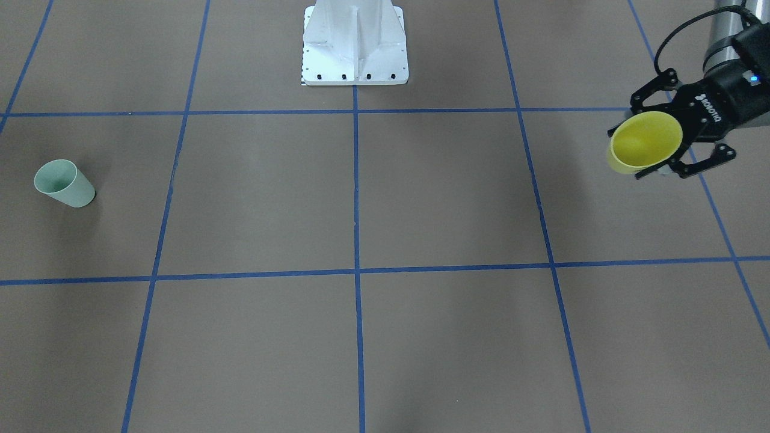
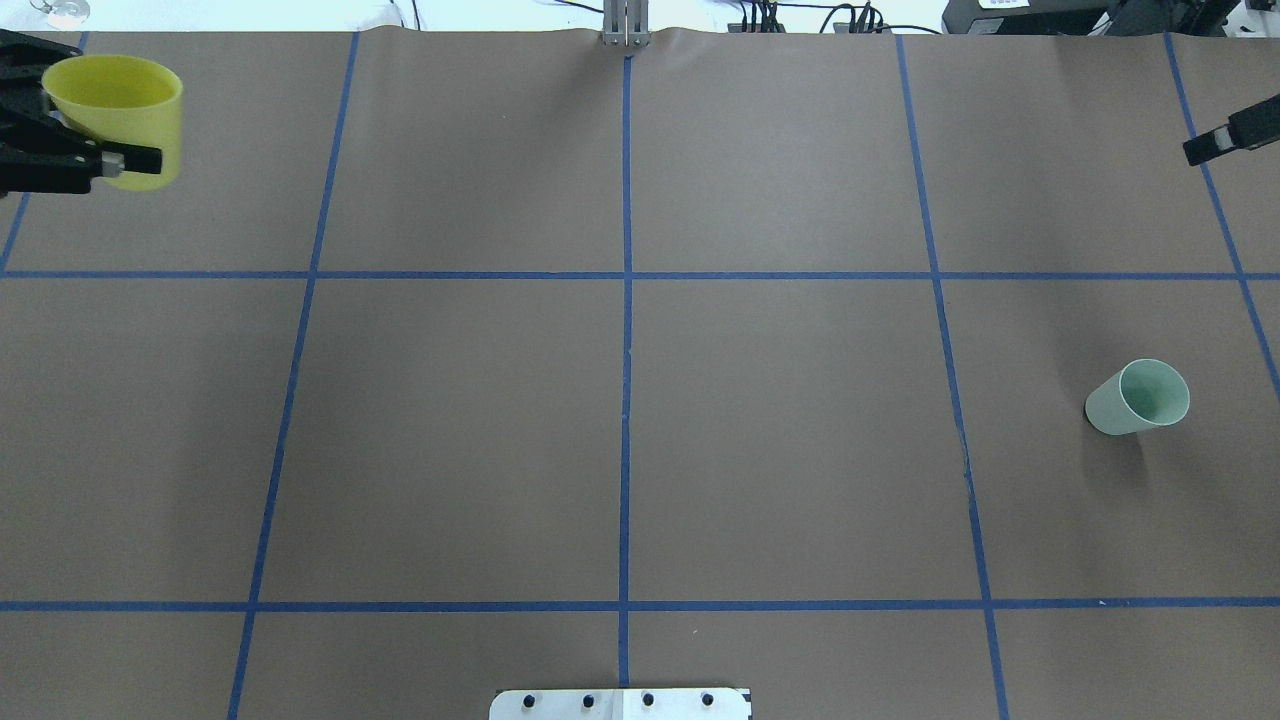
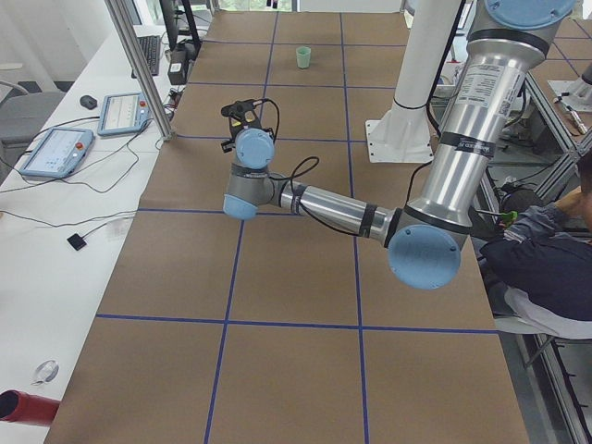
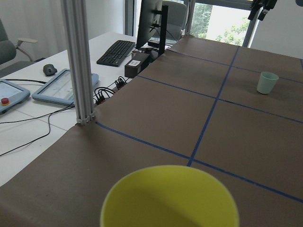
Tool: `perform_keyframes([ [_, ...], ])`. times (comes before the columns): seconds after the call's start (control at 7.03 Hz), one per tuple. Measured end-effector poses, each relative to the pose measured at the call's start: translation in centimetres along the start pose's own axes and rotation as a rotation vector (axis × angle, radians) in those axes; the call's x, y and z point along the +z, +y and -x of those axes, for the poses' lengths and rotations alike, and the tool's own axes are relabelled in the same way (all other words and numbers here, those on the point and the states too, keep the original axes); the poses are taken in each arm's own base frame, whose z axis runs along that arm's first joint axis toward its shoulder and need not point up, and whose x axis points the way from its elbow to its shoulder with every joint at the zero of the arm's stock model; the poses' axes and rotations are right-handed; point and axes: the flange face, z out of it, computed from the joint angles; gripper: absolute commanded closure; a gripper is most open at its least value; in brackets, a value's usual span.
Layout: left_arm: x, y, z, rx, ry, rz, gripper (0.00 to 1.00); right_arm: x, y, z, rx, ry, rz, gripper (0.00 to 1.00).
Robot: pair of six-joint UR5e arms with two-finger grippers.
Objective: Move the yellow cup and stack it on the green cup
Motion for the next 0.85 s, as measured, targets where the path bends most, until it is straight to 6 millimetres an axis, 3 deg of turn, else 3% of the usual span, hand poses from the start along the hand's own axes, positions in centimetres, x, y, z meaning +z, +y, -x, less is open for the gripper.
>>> perform_keyframes([
  [0.28,8.2,0.8,-3.9,0.035,0.05,-0.092,1.0,4.3,-4.3,12.0,0.065,-0.08,0.033,0.0],
  [0.43,11.9,1.7,-6.3,0.078,0.066,-0.148,1.0,6.3,-5.7,17.0,0.075,-0.104,0.047,0.0],
  [0.57,14.6,1.8,-8.3,0.143,0.085,-0.181,1.0,7.8,-6.7,20.9,0.089,-0.123,0.064,0.0],
  [0.85,18.0,1.2,-10.7,0.205,0.112,-0.22,1.0,10.9,-7.2,29.6,0.155,-0.144,0.069,0.0],
])
